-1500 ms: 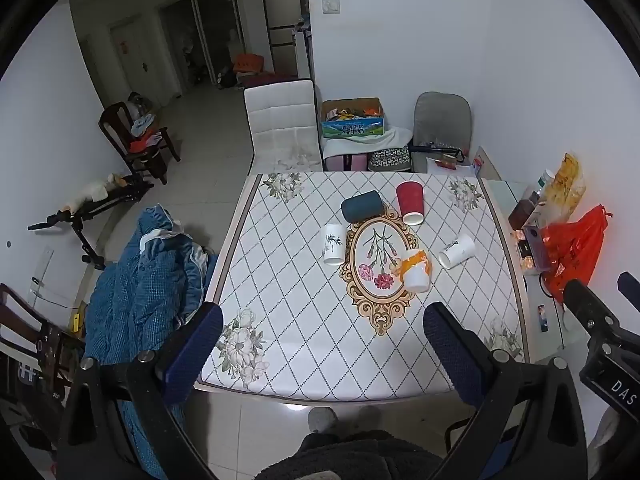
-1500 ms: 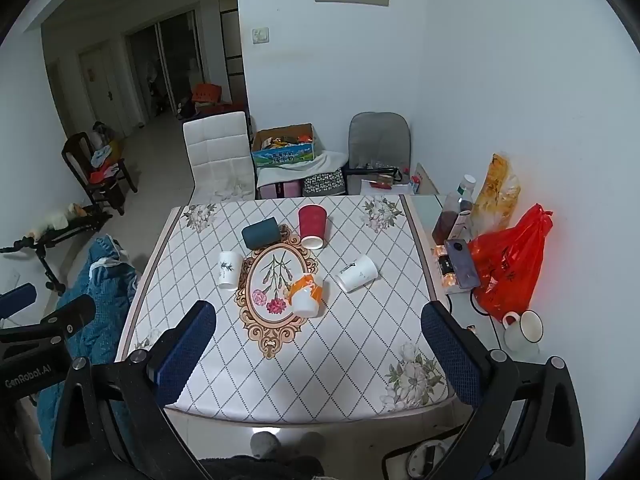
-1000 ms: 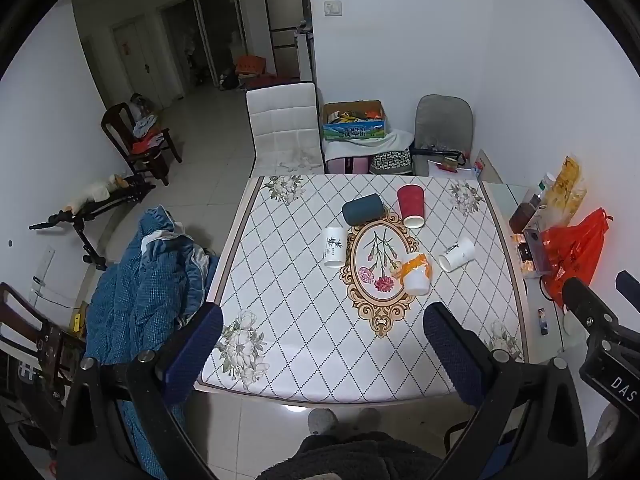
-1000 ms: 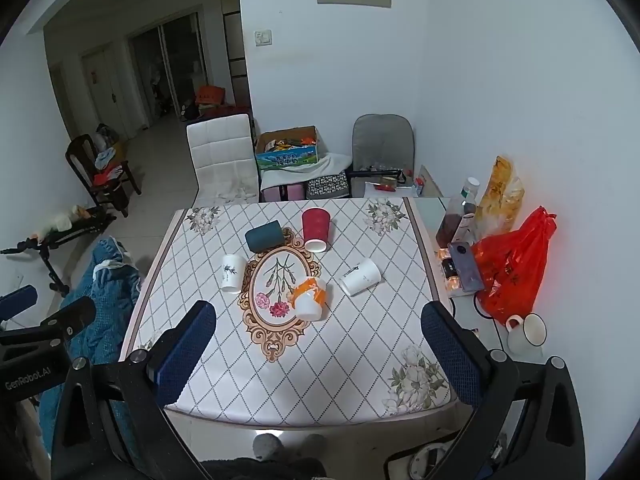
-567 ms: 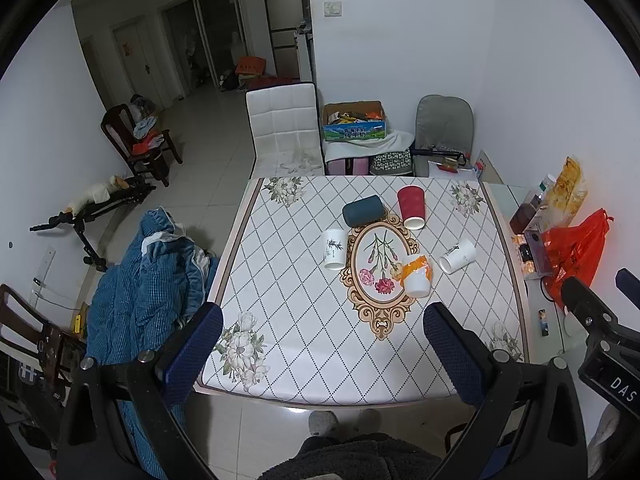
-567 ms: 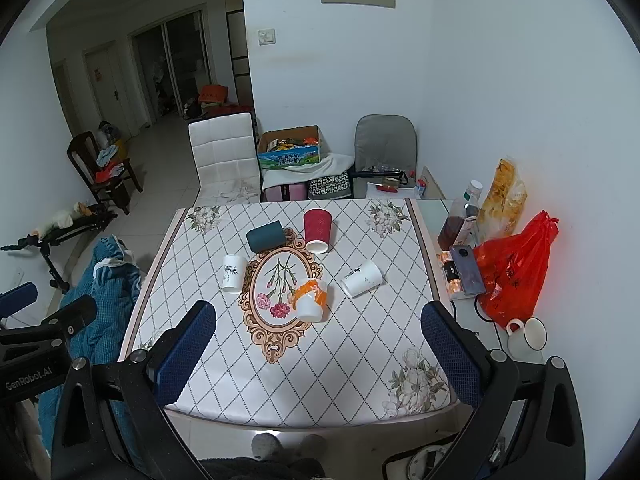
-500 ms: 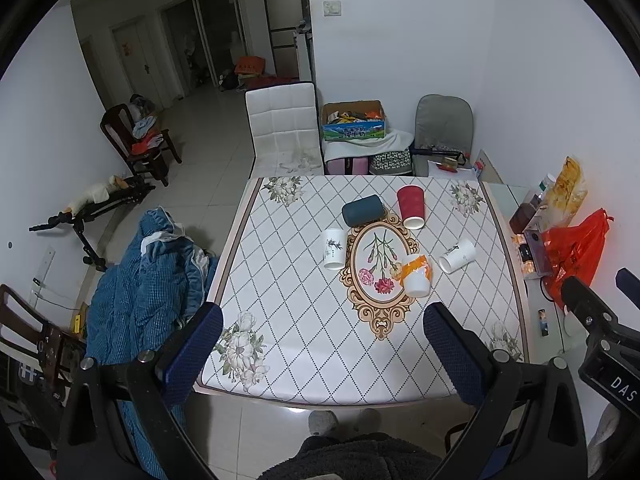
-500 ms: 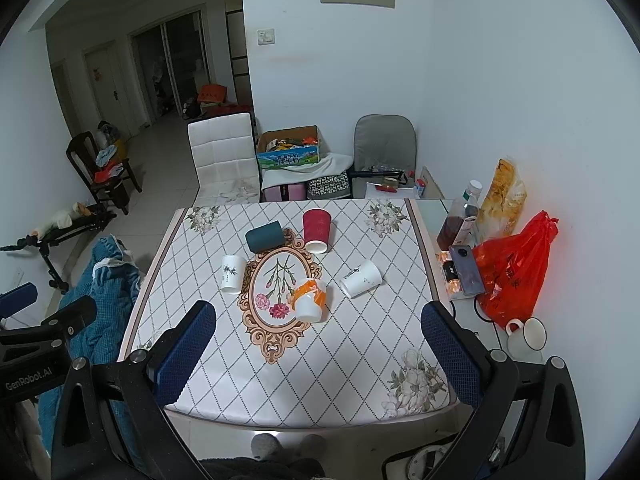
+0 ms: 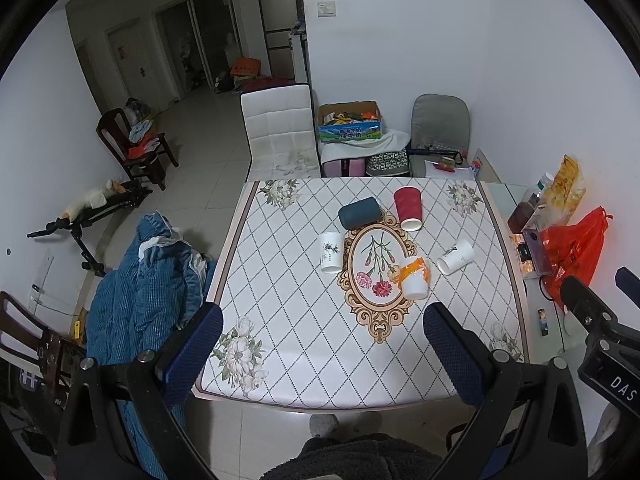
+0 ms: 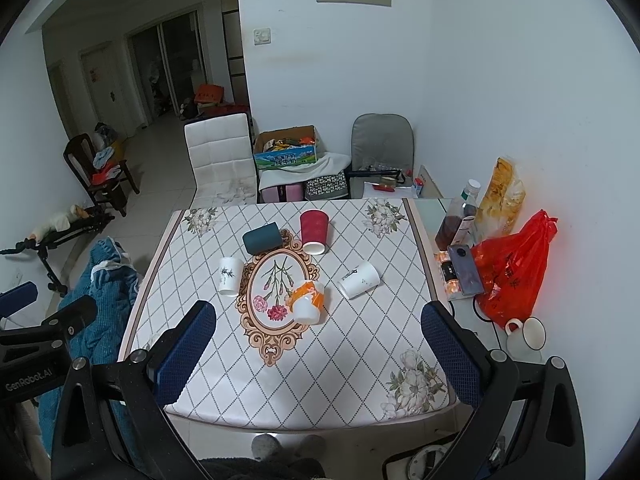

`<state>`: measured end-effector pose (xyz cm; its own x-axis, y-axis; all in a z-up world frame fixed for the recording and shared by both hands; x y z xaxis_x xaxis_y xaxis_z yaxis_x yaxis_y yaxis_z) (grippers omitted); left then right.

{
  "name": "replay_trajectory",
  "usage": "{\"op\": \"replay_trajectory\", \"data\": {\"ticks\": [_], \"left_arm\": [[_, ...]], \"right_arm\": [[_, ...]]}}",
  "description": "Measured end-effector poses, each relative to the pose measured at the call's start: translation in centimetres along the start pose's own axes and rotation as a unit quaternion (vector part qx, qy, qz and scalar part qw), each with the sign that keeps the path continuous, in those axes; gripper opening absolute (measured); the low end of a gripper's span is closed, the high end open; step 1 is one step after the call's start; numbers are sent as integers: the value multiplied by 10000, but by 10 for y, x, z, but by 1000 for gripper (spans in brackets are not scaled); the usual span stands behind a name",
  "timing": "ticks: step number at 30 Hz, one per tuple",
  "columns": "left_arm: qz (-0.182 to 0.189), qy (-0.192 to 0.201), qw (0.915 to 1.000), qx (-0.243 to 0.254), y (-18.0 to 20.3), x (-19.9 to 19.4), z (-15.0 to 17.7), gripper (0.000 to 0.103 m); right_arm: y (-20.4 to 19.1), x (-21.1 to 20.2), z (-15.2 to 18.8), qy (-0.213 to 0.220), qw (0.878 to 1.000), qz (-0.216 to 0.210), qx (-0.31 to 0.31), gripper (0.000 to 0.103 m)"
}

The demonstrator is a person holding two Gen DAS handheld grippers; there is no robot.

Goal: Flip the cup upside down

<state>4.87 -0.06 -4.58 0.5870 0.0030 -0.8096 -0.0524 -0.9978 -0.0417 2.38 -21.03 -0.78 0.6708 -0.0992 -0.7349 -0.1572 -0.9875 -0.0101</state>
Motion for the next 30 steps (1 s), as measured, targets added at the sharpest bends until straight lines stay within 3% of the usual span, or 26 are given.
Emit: {"op": "replay_trajectory", "data": {"ticks": [30], "left_arm": [[-12, 48, 10000, 60, 11, 2, -8, 103]], "right_arm": [[-2, 7, 5, -15, 9999, -43, 95, 103]]}}
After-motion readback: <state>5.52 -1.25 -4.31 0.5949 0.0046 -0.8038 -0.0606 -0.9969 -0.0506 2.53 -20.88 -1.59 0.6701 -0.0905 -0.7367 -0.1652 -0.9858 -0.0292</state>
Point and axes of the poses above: each gripper's, at about its wrist camera, not at the fingertips, and x roughly the way its jaws point, y to its right, z to its underside, the point moved 7 cm from there along x, roughly the way its jaws point, and after that the axes turned 1 degree about -x, right-handed, at the moved point
